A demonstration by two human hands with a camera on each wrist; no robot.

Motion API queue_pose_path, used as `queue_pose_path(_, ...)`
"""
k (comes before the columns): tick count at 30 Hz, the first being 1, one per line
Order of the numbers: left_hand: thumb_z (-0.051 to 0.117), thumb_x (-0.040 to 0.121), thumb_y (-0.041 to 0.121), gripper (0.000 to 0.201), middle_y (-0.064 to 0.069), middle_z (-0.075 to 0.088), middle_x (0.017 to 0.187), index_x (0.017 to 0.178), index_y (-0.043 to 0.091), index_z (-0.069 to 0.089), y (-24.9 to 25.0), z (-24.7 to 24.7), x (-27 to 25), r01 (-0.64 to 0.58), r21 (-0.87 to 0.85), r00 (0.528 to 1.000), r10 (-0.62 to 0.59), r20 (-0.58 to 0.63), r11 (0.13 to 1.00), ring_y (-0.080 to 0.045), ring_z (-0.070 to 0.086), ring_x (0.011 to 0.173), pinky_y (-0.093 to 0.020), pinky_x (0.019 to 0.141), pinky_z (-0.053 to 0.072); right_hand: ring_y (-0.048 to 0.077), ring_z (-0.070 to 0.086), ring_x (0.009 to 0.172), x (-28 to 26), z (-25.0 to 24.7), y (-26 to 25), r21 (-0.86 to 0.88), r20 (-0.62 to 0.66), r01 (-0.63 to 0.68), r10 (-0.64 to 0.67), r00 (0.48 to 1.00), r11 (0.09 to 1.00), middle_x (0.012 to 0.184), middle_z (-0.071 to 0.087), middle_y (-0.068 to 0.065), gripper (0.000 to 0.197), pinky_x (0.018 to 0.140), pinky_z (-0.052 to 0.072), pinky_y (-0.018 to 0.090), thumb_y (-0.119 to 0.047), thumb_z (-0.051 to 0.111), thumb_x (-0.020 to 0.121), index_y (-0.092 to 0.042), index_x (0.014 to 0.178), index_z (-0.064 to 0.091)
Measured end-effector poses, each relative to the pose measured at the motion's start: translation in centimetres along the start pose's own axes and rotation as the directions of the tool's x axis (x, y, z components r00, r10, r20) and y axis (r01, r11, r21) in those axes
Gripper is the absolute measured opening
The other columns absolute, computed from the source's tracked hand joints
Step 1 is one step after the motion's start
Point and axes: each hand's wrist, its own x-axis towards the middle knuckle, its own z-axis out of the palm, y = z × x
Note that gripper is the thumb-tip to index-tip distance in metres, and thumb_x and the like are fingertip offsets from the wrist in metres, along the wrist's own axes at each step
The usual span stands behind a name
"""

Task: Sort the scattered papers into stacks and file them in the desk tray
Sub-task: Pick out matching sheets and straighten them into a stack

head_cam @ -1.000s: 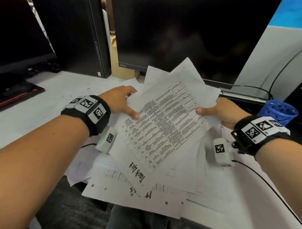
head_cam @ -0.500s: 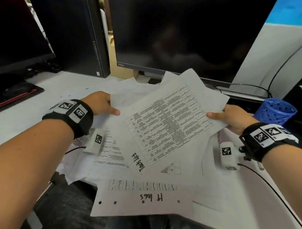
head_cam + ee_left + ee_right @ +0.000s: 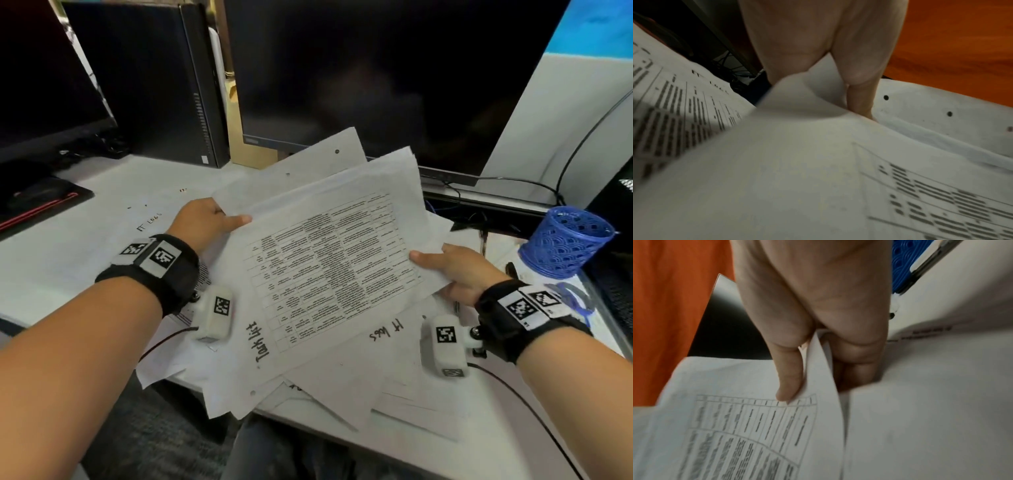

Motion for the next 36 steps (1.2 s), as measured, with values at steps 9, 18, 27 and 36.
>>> queue_pose_path(9,0.050,0.098,0.024,0.021,-0.008,0.066,0.093,0.103,0.007,0.061,-0.6,-2.3,0.5,0.065,-0.337,0.998,-0.058,0.030,0.939,-0.025,0.061,0.083,-0.033,0.072,0.051,0.027,0.071,0.086,-0.4,-1.3,-1.6,-0.210,-0.075,0.217,-0.237,0.969,0.953,0.097,0.073,0.011,0.025,0.080,0.057,0.040,-0.014,0.075,0.076,-0.008,0.098,0.066)
queue_pose_path(18,0.045,0.099,0.028,0.020,0.003,0.063,0.086,0.089,0.022,0.061,2.5,-4.6,1.6,-0.167,-0.058,0.985,0.170,0.038,0.984,-0.016,0.060,0.081,-0.032,0.080,0.052,0.026,0.071,0.095,-1.8,-1.5,-5.1,-0.415,0.140,0.316,-0.283,0.949,0.853,0.101,0.075,0.007,0.046,0.087,0.054,0.039,-0.028,0.077,0.067,-0.011,0.108,0.068)
queue_pose_path(27,0.043,0.100,0.027,0.024,-0.001,0.068,0.107,0.118,0.022,0.059,3.7,-3.7,1.1,-0.093,-0.239,0.993,0.109,0.054,0.967,-0.019,0.064,0.099,-0.040,0.088,0.052,0.025,0.072,0.093,-1.6,-1.4,-6.2,-0.417,0.218,0.390,-0.326,0.920,0.821,0.101,0.075,0.005,0.087,0.092,0.052,0.043,-0.062,0.087,0.029,-0.016,0.101,0.072)
queue_pose_path(36,0.044,0.099,0.031,0.017,0.002,0.067,0.108,0.096,0.033,0.061,6.0,-0.1,-0.6,-0.122,-0.311,0.958,0.194,0.211,0.943,-0.020,0.063,0.104,-0.039,0.091,0.051,0.024,0.071,0.094,-0.9,2.2,-6.4,-0.469,0.241,0.368,-0.284,0.928,0.803,0.100,0.075,0.003,0.020,0.095,0.051,0.046,-0.017,0.074,0.080,-0.018,0.100,0.072)
